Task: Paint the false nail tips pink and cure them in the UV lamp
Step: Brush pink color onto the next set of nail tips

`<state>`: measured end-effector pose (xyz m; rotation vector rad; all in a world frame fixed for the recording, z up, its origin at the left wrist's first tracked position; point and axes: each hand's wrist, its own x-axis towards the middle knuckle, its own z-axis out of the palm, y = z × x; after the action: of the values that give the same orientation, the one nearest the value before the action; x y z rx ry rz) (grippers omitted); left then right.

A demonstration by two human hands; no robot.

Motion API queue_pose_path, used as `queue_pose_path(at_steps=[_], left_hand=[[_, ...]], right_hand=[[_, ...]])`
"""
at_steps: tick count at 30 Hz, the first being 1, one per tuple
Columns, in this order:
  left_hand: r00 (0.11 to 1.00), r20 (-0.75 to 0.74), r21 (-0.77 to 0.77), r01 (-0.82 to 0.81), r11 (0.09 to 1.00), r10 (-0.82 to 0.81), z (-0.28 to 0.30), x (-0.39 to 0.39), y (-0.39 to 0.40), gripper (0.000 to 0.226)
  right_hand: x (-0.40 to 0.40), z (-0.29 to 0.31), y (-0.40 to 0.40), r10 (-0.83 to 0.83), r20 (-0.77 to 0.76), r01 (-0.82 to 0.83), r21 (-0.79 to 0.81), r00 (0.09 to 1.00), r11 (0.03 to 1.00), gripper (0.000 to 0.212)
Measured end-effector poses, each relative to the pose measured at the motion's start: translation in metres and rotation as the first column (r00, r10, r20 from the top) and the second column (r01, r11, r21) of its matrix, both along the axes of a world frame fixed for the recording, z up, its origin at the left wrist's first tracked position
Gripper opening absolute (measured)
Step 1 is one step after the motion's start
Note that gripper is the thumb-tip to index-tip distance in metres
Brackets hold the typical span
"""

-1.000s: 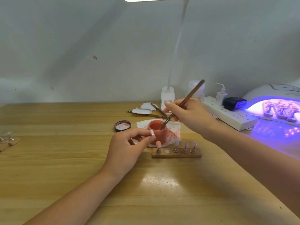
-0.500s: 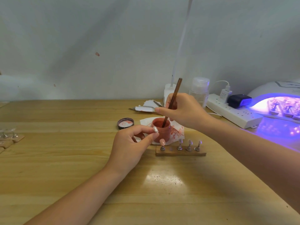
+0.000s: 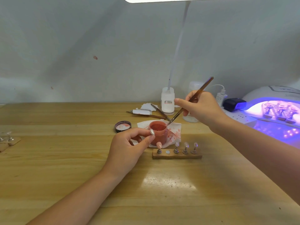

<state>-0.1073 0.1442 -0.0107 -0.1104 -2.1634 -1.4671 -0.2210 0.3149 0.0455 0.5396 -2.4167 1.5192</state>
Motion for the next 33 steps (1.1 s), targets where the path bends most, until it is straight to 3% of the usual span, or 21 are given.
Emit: queue_pose_path(at_steps=[6, 21, 27, 30, 33], left_hand=[[1.000, 0.008, -0.003, -0.005, 1.000, 0.005, -0.001, -0.001, 0.000, 0.021], [1.000, 0.015, 0.000, 0.006, 1.000, -0.006, -0.001, -0.001, 0.000, 0.022], [1.000, 0.012, 0.011, 0.021, 1.000, -0.021, -0.001, -0.001, 0.000, 0.020], [1.000, 0.010, 0.003, 0.029, 1.000, -0.029, 0.000, -0.001, 0.000, 0.021], [0.999, 0.015, -0.006, 0.032, 0.999, -0.032, -0.001, -0.001, 0.000, 0.018]], right_hand=[[-0.001, 0.005, 0.005, 0.005, 0.057, 0.003, -0.141, 0.998, 0.990, 0.024], [0.002, -0.011, 0.011, -0.069, 0.093, 0.083, -0.150, 0.993, 0.985, 0.027], [0.028, -0.009, 0.016, -0.014, 0.054, 0.034, -0.412, 0.998, 0.911, 0.033], [0.050, -0.012, 0.011, 0.079, -0.063, -0.099, -0.461, 0.995, 0.882, 0.030], [0.067, -0.025, 0.006, 0.132, -0.271, -0.235, -0.394, 0.954, 0.888, 0.016]])
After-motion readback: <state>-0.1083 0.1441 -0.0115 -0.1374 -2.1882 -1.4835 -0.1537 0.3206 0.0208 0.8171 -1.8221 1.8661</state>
